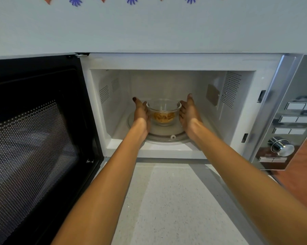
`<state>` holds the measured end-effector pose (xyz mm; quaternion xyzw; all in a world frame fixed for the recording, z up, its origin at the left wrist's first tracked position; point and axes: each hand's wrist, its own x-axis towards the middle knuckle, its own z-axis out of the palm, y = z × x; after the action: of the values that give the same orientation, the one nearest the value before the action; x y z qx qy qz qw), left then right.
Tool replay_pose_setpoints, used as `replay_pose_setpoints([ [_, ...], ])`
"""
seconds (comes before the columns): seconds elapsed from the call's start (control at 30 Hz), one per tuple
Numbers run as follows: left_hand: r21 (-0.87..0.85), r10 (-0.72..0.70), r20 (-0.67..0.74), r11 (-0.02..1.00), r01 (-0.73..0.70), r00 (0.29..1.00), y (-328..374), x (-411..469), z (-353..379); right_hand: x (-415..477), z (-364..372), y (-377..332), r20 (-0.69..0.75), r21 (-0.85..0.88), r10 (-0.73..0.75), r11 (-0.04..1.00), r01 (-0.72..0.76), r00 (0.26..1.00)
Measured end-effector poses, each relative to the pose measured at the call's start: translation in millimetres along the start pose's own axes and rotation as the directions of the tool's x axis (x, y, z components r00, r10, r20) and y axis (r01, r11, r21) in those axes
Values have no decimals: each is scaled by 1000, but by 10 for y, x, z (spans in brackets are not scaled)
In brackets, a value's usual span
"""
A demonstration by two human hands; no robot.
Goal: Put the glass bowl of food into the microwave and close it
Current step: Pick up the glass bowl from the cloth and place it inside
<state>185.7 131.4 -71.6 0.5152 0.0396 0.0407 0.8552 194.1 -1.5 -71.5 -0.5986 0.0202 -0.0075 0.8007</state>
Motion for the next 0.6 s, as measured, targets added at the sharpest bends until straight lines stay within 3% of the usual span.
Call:
replay_pose_setpoints([
  [0.6,-99,-41,57,994,46,998,-40,-32,30,31,-55,74,-45,-44,7,999,-9,999],
])
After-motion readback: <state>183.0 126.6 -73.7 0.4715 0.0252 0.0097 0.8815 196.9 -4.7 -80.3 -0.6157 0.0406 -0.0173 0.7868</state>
